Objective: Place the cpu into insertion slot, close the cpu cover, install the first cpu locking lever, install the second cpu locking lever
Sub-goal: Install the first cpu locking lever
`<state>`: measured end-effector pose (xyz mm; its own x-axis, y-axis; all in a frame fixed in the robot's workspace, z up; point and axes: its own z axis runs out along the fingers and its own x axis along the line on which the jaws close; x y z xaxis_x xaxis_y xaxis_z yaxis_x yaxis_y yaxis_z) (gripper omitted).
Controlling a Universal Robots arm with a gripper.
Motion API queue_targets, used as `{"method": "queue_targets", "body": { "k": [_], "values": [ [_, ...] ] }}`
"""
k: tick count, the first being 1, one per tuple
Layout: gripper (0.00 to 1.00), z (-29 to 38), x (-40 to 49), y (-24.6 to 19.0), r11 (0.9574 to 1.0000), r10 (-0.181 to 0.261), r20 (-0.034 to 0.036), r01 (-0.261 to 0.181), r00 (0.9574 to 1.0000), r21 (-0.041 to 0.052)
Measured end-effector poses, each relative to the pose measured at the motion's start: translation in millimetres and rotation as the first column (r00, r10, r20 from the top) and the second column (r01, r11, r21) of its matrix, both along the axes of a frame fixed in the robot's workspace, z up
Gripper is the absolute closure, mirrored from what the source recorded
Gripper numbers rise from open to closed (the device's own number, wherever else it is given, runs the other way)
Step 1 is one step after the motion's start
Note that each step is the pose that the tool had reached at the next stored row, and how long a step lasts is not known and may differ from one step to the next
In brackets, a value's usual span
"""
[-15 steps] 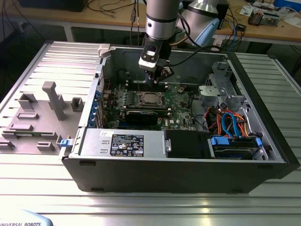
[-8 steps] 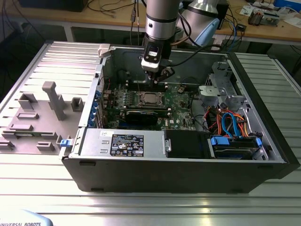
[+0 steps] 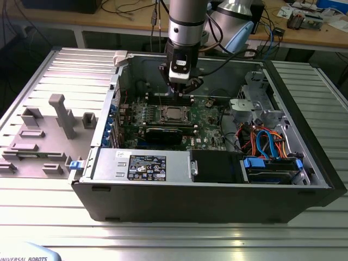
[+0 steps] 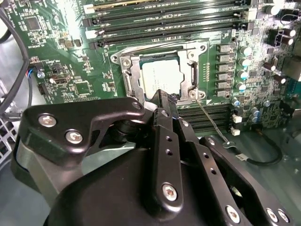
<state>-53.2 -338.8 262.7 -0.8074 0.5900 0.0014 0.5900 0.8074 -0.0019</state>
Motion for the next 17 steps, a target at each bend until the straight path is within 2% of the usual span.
{"method": "queue_targets", "body": {
  "k": [14,17],
  "values": [
    [0.89,0.0,0.0,0.0,1.0000,0.000,0.0000,0.000,1.0000,-0.0012],
    [0.89,0.0,0.0,0.0,0.9998,0.021,0.0000,-0.021,0.9998,-0.0011]
  ]
}}
